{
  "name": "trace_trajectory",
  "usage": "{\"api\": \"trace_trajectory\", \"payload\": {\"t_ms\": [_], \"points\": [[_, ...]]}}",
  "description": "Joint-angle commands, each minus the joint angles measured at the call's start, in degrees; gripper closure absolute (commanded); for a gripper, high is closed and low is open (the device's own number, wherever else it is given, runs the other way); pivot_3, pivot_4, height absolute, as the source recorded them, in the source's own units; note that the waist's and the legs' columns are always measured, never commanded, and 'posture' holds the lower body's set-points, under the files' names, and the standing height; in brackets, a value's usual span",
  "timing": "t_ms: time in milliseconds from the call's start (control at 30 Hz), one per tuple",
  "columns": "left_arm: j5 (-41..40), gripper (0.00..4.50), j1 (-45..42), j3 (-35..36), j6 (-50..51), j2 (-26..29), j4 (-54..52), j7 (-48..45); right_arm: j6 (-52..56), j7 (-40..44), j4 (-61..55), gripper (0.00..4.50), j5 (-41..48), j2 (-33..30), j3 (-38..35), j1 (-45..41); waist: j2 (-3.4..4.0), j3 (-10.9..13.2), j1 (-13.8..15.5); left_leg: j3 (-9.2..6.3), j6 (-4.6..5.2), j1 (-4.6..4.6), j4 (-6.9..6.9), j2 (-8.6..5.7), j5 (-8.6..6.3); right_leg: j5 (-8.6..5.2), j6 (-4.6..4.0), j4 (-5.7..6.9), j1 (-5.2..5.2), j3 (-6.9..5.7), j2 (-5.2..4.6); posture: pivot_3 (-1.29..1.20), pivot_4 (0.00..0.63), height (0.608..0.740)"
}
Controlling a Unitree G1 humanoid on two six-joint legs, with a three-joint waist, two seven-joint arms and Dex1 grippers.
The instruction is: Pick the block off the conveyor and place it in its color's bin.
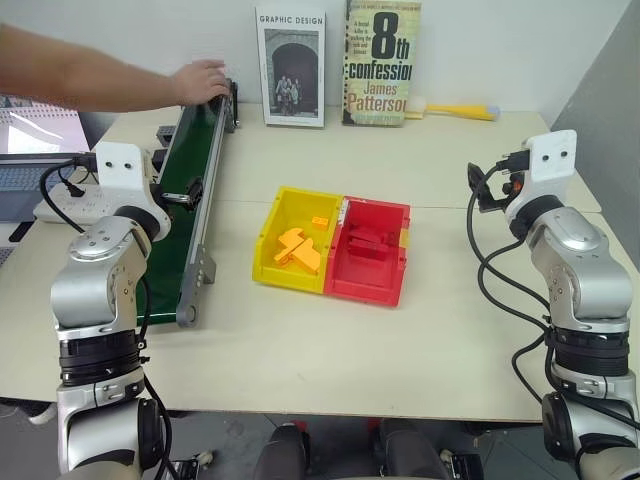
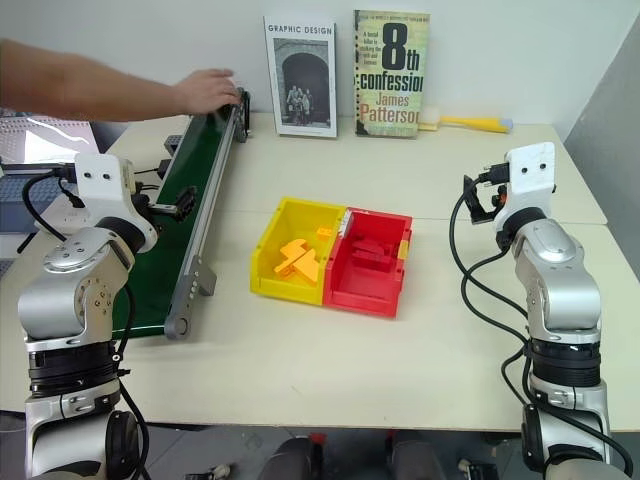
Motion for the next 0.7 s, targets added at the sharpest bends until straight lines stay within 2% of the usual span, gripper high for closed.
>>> {"api": "trace_trajectory", "payload": {"t_ms": [33,233,433,667,700], "points": [[0.27,0.03,-0.58,0.95,-1.54,0.57,-1.48,0.21,-1.28,0.18,-0.83,0.0,-0.54,-0.47,-0.47,-1.58,0.0,0.0,0.0,0.0,0.0,0.0,0.0,0.0,0.0,0.0,0.0,0.0,0.0,0.0,0.0,0.0,0.15,0.74],[0.48,0.03,-0.47,2.46,-2.7,0.35,-0.92,1.75,-2.53,1.58,0.05,0.0,-0.45,-0.87,0.14,-1.66,0.0,0.0,-0.01,0.0,0.0,0.0,0.0,0.0,0.0,0.0,0.0,0.0,0.0,0.0,0.0,0.0,0.15,0.74],[-0.14,0.03,1.13,5.25,-4.84,-2.5,-1.1,5.16,-4.49,7.87,1.79,0.0,1.55,-1.8,1.59,-4.11,0.0,0.0,-0.07,0.03,0.0,0.04,0.0,0.01,0.0,0.0,0.0,0.01,0.0,0.04,-0.01,0.0,0.15,0.74],[-0.74,0.03,0.35,5.85,-5.29,-4.02,-0.82,7.18,-2.94,19.28,-0.7,0.0,9.95,-1.76,2.39,-4.74,0.0,0.0,-0.02,0.0,0.0,0.0,0.0,0.0,0.0,0.0,0.0,-0.02,0.0,0.0,-0.02,0.0,0.15,0.74],[-0.91,0.03,0.19,5.73,-4.95,-4.65,-0.51,7.68,-1.95,23.46,-2.0,0.0,12.92,-2.36,3.09,-5.12,0.0,0.0,-0.02,-0.01,0.0,0.0,0.0,0.0,0.0,0.0,0.0,-0.02,0.0,0.0,-0.02,0.0,0.15,0.74]]}}
